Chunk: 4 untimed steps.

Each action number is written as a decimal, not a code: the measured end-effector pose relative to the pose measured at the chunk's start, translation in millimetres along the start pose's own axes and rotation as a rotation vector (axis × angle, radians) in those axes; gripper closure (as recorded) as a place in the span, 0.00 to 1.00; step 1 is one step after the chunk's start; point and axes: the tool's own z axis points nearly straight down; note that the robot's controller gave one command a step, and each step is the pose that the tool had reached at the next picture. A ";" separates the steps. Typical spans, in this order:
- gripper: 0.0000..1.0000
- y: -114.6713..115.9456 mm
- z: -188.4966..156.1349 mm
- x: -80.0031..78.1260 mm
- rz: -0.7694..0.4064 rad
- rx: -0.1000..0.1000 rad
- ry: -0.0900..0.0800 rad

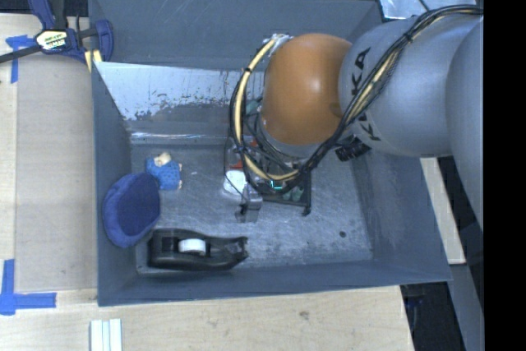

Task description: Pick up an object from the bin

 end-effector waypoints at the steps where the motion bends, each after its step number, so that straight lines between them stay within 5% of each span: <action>1: 0.00 -50.1 67.0 -57.9 -0.291 0.001 -0.013; 2: 0.00 -24.4 77.6 -80.7 -0.700 0.001 -0.010; 3: 1.00 -25.2 76.8 -81.0 -0.696 0.000 -0.010; 4: 0.00 -25.5 77.3 -80.6 -0.696 0.000 -0.008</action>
Offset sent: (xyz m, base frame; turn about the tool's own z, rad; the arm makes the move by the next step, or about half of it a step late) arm 0.0558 -0.0479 -0.0671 -0.2940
